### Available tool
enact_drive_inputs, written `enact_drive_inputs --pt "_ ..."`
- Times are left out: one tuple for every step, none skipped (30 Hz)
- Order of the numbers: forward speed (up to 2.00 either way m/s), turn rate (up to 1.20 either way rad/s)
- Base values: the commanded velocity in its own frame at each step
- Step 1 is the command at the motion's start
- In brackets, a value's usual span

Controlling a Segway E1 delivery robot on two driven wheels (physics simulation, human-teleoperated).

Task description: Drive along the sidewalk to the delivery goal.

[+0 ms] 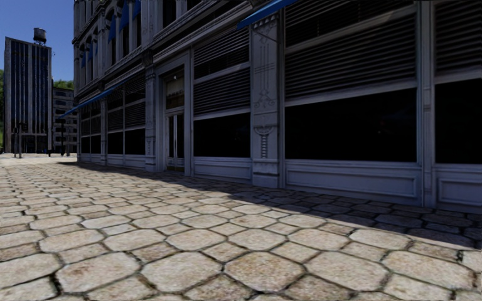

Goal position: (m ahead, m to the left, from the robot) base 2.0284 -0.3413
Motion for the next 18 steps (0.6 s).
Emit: enact_drive_inputs --pt "1.26 0.0" --pt "1.26 0.0" --pt "1.26 0.0" --pt "1.26 0.0" --pt "1.26 0.0" --pt "1.26 0.0" --pt "1.26 0.0" --pt "1.26 0.0" --pt "1.26 0.0" --pt "1.26 0.0" --pt "1.26 0.0" --pt "1.26 0.0" --pt "1.26 0.0" --pt "1.26 0.0" --pt "1.26 0.0" --pt "1.26 0.0" --pt "1.26 0.0" --pt "1.26 0.0"
